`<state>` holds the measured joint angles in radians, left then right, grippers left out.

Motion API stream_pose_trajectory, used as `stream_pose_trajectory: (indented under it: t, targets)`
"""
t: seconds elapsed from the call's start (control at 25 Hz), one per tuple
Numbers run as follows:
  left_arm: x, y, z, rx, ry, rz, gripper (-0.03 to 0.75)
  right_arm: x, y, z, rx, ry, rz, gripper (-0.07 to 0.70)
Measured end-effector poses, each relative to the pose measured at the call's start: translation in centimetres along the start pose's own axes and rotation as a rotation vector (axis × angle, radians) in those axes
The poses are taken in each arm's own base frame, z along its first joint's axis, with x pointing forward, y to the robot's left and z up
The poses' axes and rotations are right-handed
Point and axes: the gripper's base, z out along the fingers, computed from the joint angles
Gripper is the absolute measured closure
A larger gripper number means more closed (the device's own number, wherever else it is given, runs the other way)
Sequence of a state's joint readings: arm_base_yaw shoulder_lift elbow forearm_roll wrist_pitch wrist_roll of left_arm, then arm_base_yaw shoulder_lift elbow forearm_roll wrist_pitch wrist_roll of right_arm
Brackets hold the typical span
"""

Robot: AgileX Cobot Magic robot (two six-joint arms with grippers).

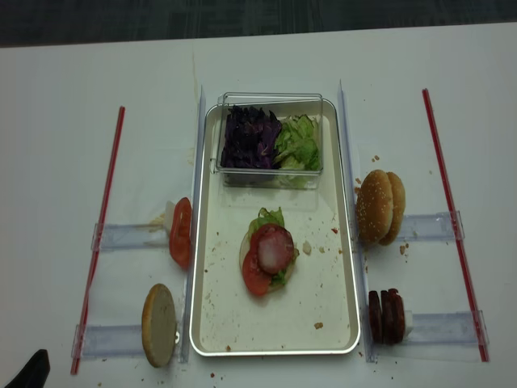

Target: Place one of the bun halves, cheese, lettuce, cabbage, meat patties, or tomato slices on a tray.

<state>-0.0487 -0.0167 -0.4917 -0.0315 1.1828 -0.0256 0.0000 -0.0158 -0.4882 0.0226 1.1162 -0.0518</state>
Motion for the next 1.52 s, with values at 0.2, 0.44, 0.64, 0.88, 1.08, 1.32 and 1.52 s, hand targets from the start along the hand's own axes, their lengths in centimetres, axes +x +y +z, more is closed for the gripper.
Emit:
stream_pose_trajectory:
  t: [0.2,0.44,0.64,0.88,1.08,1.32,1.52]
  targets:
    - [0.0,0.0,0.0,0.0,0.0,0.0,0.225,0.0,0.0,0.0,0.0,0.0,0.0,-0.029]
    - [0.0,0.0,0.0,0.0,0.0,0.0,0.225,0.0,0.0,0.0,0.0,0.0,0.0,-0.029]
    - [0.0,0.0,0.0,0.0,0.0,0.0,0.225,0.0,0.0,0.0,0.0,0.0,0.0,-0.029]
    - [0.0,0.0,0.0,0.0,0.0,0.0,0.225,0.0,0.0,0.0,0.0,0.0,0.0,-0.029]
    - [0.0,0.0,0.0,0.0,0.0,0.0,0.225,0.0,0.0,0.0,0.0,0.0,0.0,-0.029]
    - [0.0,0.0,0.0,0.0,0.0,0.0,0.225,0.0,0.0,0.0,0.0,0.0,0.0,-0.029]
    - [0.0,0.0,0.0,0.0,0.0,0.0,0.225,0.0,0.0,0.0,0.0,0.0,0.0,-0.029]
